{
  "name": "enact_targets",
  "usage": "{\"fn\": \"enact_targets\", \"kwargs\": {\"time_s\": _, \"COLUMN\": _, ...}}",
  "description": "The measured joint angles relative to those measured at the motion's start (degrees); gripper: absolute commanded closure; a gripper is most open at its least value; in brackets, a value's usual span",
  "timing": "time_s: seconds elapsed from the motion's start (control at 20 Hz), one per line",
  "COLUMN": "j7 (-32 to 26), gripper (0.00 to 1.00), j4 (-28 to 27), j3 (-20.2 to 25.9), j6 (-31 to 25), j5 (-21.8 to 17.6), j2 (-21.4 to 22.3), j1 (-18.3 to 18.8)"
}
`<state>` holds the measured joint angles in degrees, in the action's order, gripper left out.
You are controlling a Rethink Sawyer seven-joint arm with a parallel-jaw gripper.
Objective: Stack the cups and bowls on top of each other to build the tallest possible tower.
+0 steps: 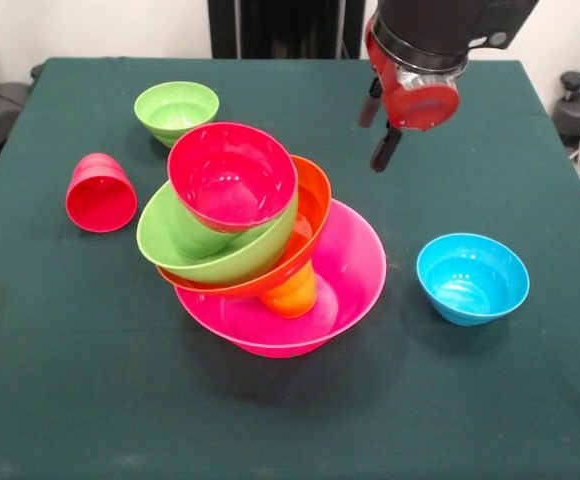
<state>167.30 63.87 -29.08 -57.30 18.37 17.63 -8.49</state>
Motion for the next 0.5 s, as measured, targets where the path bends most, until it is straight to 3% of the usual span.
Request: {"fn": "enact_targets", "kwargs": {"time_s": 0.5, "j7": 0.00, "gripper": 0.00, "j4": -2.52, "j3": -1.02, "j6": -0.01, "j5": 0.09, "j2": -1.36, "j1": -0.01}}
